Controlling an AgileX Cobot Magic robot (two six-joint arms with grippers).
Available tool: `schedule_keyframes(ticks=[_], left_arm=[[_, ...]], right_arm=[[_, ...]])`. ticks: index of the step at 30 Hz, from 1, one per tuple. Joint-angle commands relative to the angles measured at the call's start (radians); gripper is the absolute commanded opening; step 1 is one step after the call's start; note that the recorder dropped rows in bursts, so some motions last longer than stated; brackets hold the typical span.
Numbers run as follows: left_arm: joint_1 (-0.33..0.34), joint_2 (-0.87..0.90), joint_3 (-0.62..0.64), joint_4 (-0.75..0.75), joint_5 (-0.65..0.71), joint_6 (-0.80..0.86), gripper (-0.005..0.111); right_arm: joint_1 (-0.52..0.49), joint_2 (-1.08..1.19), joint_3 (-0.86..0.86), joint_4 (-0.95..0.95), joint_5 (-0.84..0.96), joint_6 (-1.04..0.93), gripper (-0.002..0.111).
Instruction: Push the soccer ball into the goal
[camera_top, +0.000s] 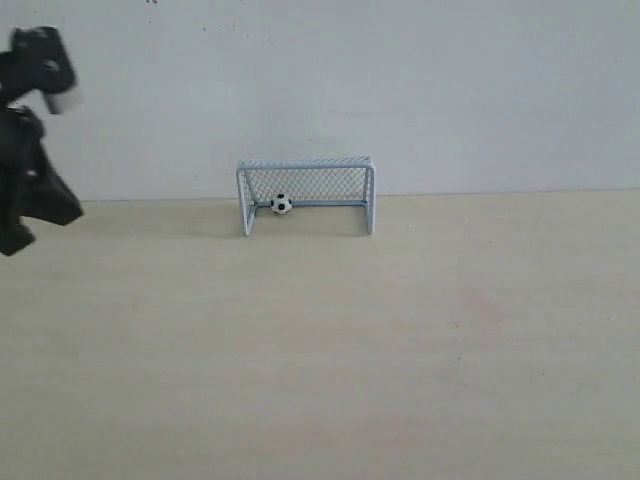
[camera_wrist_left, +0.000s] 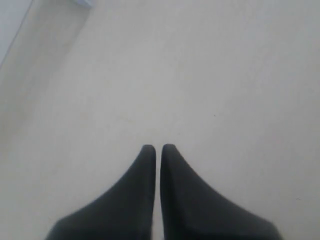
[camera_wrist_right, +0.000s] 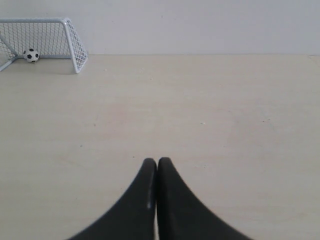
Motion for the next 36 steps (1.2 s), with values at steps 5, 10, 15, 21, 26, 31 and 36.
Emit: schedule_keyframes(ticks=[5,10,15,21,26,31,36], left_arm=[[0.216,-0.414,0.266,-0.233,0.171,-0.018,0.004],[0.227,-0.604,0.304,-0.235,0.211,-0.018,0.004],[0.227,-0.741,0.304,-0.235,0.204,-0.018,0.004],[0.227,-0.841,0.304,-0.235,0.204,-0.018,0.004],[0.227,-0.899,0.305,-0.248,0.204,-0.029,0.004],[0.212,-0.970,0.328,-0.508,0.124,-0.740,0.004],[0.086,-1.027,0.540,-0.601,-0.438,-0.696,0.004]], right_arm=[[0.003,-0.005,-0.001,0.000,-0.004,-0.004,0.000],[0.003,-0.005,-0.001,0.000,-0.004,-0.004,0.000],[0.003,-0.005,-0.001,0.000,-0.004,-0.004,0.000],[0.003,-0.005,-0.001,0.000,-0.004,-0.004,0.000],[0.003,-0.005,-0.001,0.000,-0.004,-0.004,0.000],[0.003,-0.005,-0.001,0.000,-0.004,-0.004,0.000],[0.003,-0.005,-0.001,0.000,-0.004,-0.004,0.000]])
